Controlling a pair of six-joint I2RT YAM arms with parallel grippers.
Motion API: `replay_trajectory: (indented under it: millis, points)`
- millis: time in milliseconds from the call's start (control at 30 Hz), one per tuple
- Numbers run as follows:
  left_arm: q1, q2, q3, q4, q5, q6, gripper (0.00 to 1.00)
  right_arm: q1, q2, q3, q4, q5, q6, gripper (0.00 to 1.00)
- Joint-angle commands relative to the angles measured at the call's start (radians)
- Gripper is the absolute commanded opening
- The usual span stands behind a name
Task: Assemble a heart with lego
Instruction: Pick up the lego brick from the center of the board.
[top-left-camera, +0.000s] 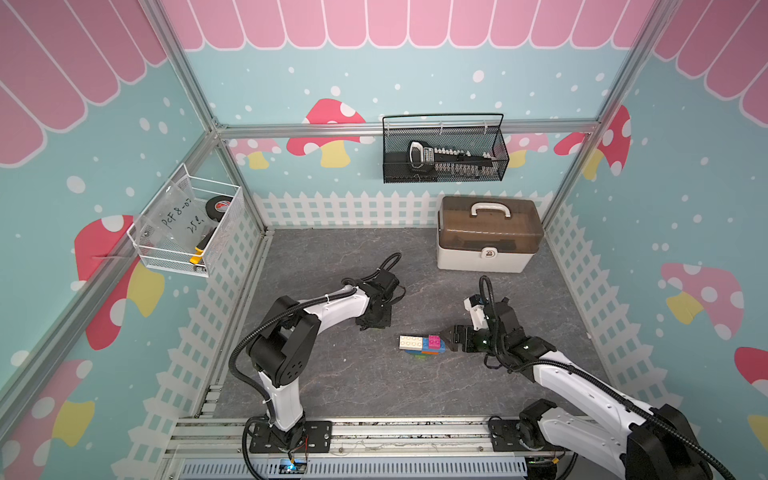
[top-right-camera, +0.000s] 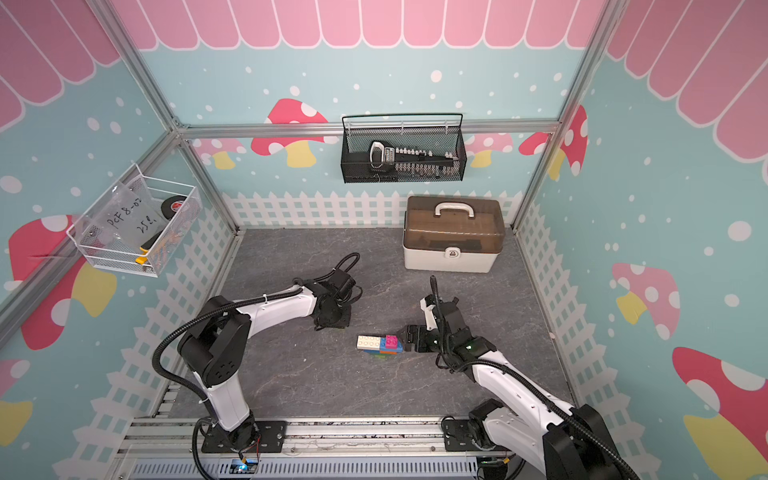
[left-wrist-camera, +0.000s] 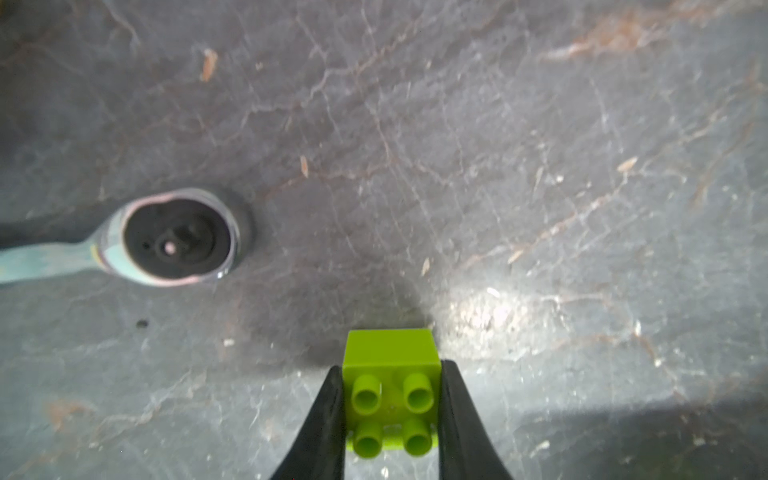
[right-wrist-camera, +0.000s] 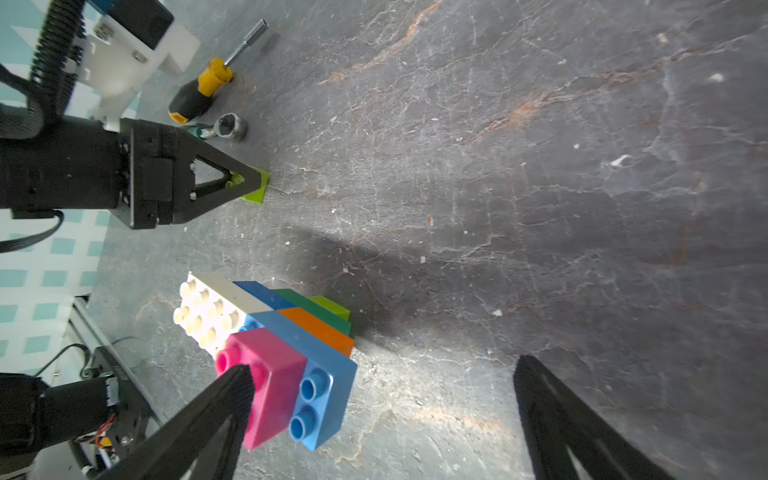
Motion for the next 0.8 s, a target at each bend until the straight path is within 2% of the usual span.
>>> replay_trajectory:
  millis: [0,133,233,500,633,767]
  points:
    - [-0.038,-0.12,0.027,-0.09,-0.005,-0.045,0.21,-0.014,0.031,-0.044,0.14,-0.104,0.088,0.96]
    - [-0.097,-0.224,0.062,-0.175,-0.001,-0.119,0.21,-0.046,0.06,-0.122,0.396,-0.237,0.226,0.96]
    - [-0.164,-0.27,0.09,-0.217,0.012,-0.19,0.21,-0.056,0.062,-0.134,0.464,-0.291,0.256,0.97]
    - [-0.329,-0.236,0.154,-0.222,0.0,-0.349,0.21,-0.079,0.057,-0.163,0.518,-0.395,0.279,0.98]
    - [-0.351,-0.211,0.148,-0.221,-0.017,-0.384,0.21,-0.08,0.106,-0.197,0.584,-0.418,0.33,0.95]
    - [-0.368,-0.196,0.149,-0.222,-0.039,-0.402,0.21,-0.081,0.184,-0.238,0.731,-0.46,0.405,0.91]
